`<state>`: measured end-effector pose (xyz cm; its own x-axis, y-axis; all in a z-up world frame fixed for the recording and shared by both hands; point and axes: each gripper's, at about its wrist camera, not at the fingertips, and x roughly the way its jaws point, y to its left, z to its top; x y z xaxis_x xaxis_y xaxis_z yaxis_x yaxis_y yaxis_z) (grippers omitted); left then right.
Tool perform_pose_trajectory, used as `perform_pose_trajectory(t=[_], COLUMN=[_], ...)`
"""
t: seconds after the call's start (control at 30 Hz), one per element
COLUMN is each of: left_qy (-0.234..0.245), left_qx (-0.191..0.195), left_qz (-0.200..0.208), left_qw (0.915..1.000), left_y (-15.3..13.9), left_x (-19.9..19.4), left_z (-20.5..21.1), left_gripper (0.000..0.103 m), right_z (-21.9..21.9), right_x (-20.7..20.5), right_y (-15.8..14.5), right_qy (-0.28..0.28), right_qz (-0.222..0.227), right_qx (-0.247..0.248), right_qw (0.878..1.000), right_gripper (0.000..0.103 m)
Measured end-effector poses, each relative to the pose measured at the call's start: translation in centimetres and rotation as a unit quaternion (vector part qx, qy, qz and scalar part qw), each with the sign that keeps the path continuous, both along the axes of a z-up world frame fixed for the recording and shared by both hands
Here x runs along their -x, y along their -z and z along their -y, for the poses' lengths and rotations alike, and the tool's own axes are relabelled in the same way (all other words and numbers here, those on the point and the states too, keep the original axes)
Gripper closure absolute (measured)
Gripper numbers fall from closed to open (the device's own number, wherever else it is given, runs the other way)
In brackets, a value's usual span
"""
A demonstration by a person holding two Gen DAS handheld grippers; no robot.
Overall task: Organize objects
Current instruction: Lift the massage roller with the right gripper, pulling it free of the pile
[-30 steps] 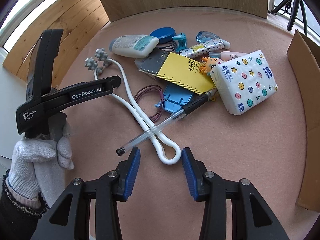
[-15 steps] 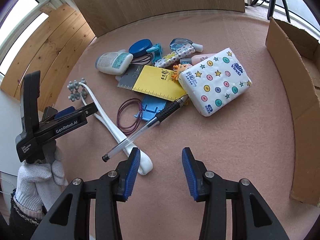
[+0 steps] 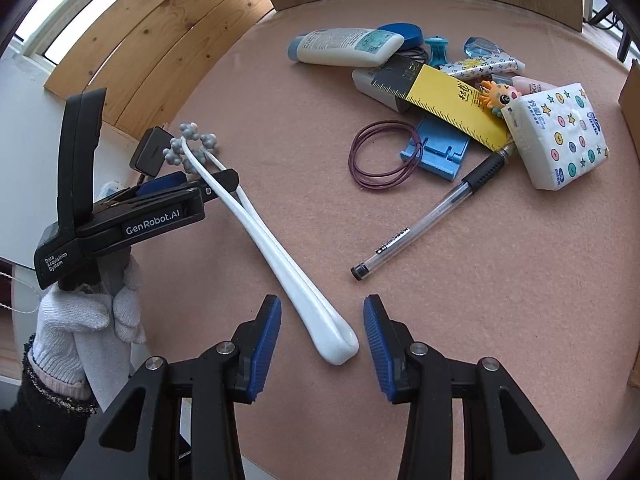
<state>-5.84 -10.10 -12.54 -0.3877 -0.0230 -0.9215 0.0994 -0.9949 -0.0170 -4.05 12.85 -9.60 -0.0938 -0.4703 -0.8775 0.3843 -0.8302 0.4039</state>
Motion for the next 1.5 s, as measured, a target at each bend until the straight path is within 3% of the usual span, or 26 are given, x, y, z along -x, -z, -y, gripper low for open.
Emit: perform_pose_trajectory(t=[0.27,0.67,0.83,1.07,1.37,1.5], left_qy=[-0.032,-0.076,-0.087,-0.086,-0.124,-0.138], left_qx=[-0.030,-0.070,-0.090,-0.045,-0.085,-0.099], left_qz=[-0.016,-0.059,-0.064,-0.040,-0.039,-0.041], left_qw=[0.9989,0.9929,0.9901,0.9945,0.9879,0.9846], left_y=[-1.4,-5.2,-5.1,-2.6,-1.5,-1.4], left_x=[-2.1,-4.3,-3.9,-2.5,-3.9,-4.3], left_z=[1.5,3.0,3.5,2.9,5.6,6.3], left_gripper=[0.015,0.015,0.015,0.015,0.022,0.030], right_z=[1.6,5.2,6.2,7.8,7.1,7.7], right_x=[0.5,-2.1,-2.9,-4.5,-3.6,-3.8], right_y=[-1.0,-0.4,-0.4,-0.9,-1.8,-0.9], right_qy=[-0.017,-0.081,-0.103,-0.138,-0.123,-0.127], right_qz=[-0.020,-0.003,-0.004,-0.019,-0.032,-0.022], right_qx=[-0.009,0.013,0.007,-0.006,-0.001,-0.004], right_qw=[1.000,0.997,0.995,0.990,0.992,0.992], right_gripper=[0.064,0.064,0.064,0.064,0.064,0.064])
